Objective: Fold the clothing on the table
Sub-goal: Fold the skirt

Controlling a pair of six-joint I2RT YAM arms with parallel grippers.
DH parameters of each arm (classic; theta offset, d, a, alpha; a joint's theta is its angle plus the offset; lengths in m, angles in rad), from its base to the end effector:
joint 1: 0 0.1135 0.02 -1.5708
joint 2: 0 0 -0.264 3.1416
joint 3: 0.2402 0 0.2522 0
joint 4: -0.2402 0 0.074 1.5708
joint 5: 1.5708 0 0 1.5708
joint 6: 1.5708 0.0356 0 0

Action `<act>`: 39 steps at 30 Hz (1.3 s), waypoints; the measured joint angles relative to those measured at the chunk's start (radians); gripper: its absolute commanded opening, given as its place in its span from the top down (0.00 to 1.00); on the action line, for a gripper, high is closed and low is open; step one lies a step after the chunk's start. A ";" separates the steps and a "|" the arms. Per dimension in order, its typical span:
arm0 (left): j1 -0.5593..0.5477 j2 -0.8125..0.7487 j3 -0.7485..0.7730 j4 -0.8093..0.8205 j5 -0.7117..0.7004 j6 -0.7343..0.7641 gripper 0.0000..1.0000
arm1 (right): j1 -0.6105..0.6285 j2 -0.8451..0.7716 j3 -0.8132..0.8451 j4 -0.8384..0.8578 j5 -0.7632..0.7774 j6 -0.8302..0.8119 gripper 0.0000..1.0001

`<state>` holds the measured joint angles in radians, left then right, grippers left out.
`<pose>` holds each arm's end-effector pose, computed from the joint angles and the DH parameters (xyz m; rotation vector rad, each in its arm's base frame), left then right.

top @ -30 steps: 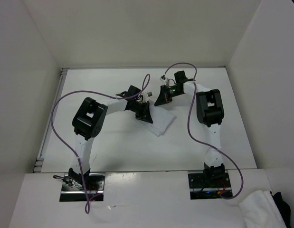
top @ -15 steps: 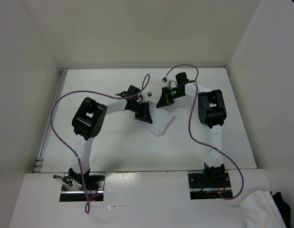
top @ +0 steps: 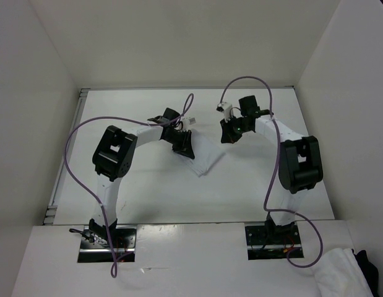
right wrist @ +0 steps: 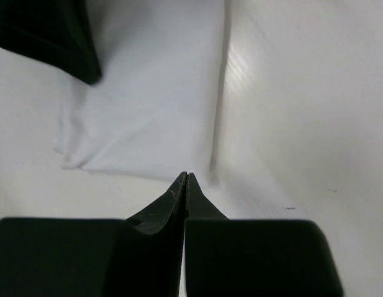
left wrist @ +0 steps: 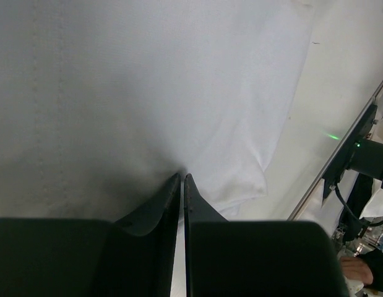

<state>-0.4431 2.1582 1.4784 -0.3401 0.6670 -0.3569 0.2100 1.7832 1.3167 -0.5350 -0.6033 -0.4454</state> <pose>0.3952 -0.2119 0.1390 0.3757 2.6524 -1.1442 0.3646 0.0984 0.2280 -0.9928 2.2322 0.6681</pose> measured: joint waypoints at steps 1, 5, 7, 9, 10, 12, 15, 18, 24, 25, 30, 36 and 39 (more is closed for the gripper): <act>0.002 0.000 0.001 -0.003 0.000 0.007 0.88 | 0.004 0.012 -0.021 -0.004 0.029 -0.008 1.00; 0.005 0.000 0.005 -0.008 0.000 0.016 0.88 | 0.019 0.085 -0.036 0.000 0.101 -0.011 1.00; 0.005 0.000 0.005 -0.008 0.001 0.017 0.88 | 0.026 0.114 -0.036 0.008 0.133 -0.001 1.00; 0.005 0.000 0.005 -0.008 0.003 0.018 0.88 | 0.031 0.130 -0.035 0.020 0.154 0.009 1.00; 0.005 0.000 0.005 -0.008 0.004 0.018 0.88 | 0.033 0.135 -0.034 0.026 0.161 0.011 1.00; 0.005 0.000 0.005 -0.008 0.006 0.018 0.88 | 0.036 0.140 -0.032 0.034 0.172 0.019 1.00; 0.006 0.000 0.005 -0.008 0.008 0.018 0.88 | 0.036 0.140 -0.030 0.040 0.179 0.025 1.00; 0.006 0.000 0.005 -0.008 0.008 0.018 0.88 | 0.036 0.140 -0.030 0.042 0.182 0.025 1.00; 0.006 0.000 0.005 -0.008 0.008 0.018 0.88 | 0.038 0.097 -0.033 0.034 0.142 0.018 1.00; 0.006 0.000 0.005 -0.008 0.008 0.018 0.88 | 0.040 0.079 -0.032 0.033 0.127 0.014 1.00; 0.006 0.000 0.005 -0.008 0.008 0.018 0.88 | 0.058 0.073 0.008 0.001 0.068 0.002 1.00; 0.006 0.000 0.005 -0.006 0.011 0.018 0.85 | 0.086 0.194 0.037 -0.038 0.053 0.000 1.00; 0.006 0.000 0.005 -0.006 0.011 0.018 0.85 | 0.095 0.234 0.042 -0.045 0.043 0.014 1.00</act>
<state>-0.4370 2.1586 1.4837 -0.3462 0.6777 -0.3393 0.3054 2.0171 1.3582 -0.5797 -0.5606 -0.4309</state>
